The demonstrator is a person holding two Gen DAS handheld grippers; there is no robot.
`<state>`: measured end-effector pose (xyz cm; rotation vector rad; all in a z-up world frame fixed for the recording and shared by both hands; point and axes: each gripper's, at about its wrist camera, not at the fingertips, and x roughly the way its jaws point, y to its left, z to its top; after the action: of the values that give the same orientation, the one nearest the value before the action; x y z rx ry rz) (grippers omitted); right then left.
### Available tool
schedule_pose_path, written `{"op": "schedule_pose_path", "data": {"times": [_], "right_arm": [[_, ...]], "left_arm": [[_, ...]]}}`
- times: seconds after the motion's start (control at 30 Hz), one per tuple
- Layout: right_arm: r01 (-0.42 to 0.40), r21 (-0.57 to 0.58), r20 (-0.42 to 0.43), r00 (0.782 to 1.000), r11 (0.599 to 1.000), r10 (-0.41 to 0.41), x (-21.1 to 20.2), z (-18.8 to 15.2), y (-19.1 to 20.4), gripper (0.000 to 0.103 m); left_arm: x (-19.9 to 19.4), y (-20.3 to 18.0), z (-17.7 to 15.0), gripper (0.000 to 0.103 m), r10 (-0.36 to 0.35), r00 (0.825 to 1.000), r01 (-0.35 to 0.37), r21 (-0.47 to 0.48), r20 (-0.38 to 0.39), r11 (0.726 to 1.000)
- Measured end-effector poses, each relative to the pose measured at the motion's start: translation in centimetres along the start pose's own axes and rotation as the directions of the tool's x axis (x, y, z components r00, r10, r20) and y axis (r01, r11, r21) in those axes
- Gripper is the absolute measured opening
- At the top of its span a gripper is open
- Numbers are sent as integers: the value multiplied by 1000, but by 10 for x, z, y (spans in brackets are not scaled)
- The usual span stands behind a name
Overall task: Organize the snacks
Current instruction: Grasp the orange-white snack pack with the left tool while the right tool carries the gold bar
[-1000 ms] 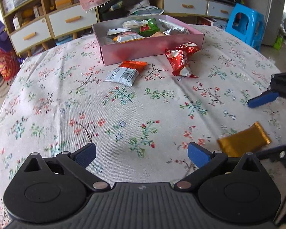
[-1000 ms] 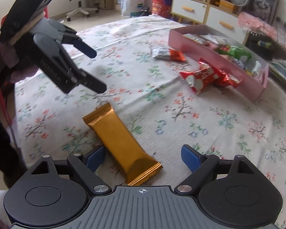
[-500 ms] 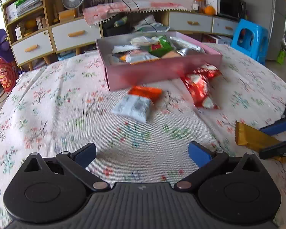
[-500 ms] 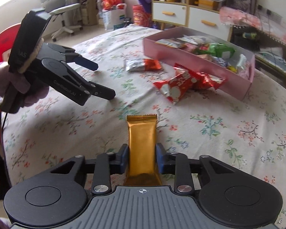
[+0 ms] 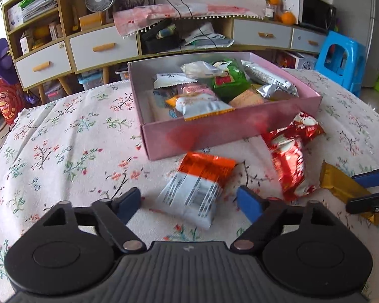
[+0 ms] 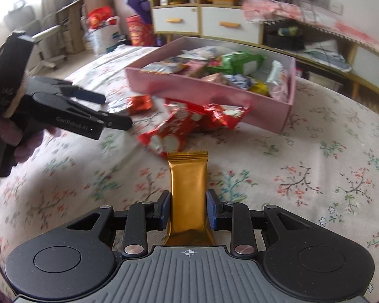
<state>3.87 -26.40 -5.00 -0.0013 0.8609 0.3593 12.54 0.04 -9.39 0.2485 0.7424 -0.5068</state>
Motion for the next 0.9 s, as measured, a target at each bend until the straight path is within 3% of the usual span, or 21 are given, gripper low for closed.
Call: {"op": "schedule_pose_path", "data": {"times": [0.07,0.2,0.4,0.67,0.9], "right_arm": [[7,17,1,1000,1000,-7,2,2,-3,27],[17,48,-1,1000,999,-17,2,5,-7,27],[24,122,-7,1000,992,-23,0,10,-16,27],[17,231,30,999,973,-25,-15,19,-30,27],[24,318,64,997,948,-47,-21,36,-41,27]], "left_arm": [[0,-3,2,69,-2,1000,2,9,0,1000],[-1,-8,6,44,-16,1000,16,22,-9,1000],[-7,-13,7,36,2,999,-1,36,-36,999],[-20,-12,9,35,-18,997,17,-12,-69,1000],[-42,-13,16,35,-52,997,49,-52,-49,997]]}}
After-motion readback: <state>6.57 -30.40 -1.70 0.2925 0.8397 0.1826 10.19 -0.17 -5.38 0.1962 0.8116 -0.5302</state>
